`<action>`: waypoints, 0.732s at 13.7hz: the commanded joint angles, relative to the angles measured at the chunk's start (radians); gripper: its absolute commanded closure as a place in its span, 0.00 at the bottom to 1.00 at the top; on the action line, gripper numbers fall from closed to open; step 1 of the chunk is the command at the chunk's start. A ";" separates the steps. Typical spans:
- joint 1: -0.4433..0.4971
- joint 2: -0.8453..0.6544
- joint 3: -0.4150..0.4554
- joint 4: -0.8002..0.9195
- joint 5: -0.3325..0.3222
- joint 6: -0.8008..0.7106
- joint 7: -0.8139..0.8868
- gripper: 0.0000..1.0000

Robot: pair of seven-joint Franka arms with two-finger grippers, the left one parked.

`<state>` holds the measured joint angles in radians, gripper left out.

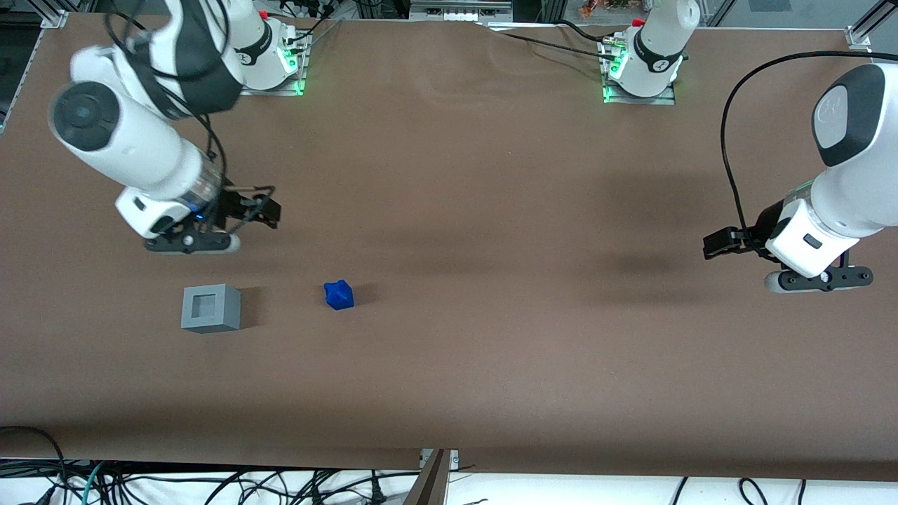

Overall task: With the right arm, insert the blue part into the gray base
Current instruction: 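Move the right gripper over the blue part, lower and grasp it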

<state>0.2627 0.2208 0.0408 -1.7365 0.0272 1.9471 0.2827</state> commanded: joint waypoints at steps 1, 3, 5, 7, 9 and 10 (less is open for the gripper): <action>0.032 0.064 0.002 -0.073 0.005 0.184 0.026 0.01; 0.064 0.136 0.002 -0.074 0.003 0.286 0.065 0.01; 0.085 0.196 0.002 -0.069 0.002 0.370 0.069 0.01; 0.089 0.254 0.002 -0.066 -0.004 0.456 0.067 0.01; 0.096 0.308 0.002 -0.064 -0.010 0.545 0.055 0.01; 0.099 0.325 0.002 -0.061 -0.013 0.567 0.055 0.01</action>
<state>0.3546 0.5082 0.0435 -1.8158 0.0255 2.4682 0.3402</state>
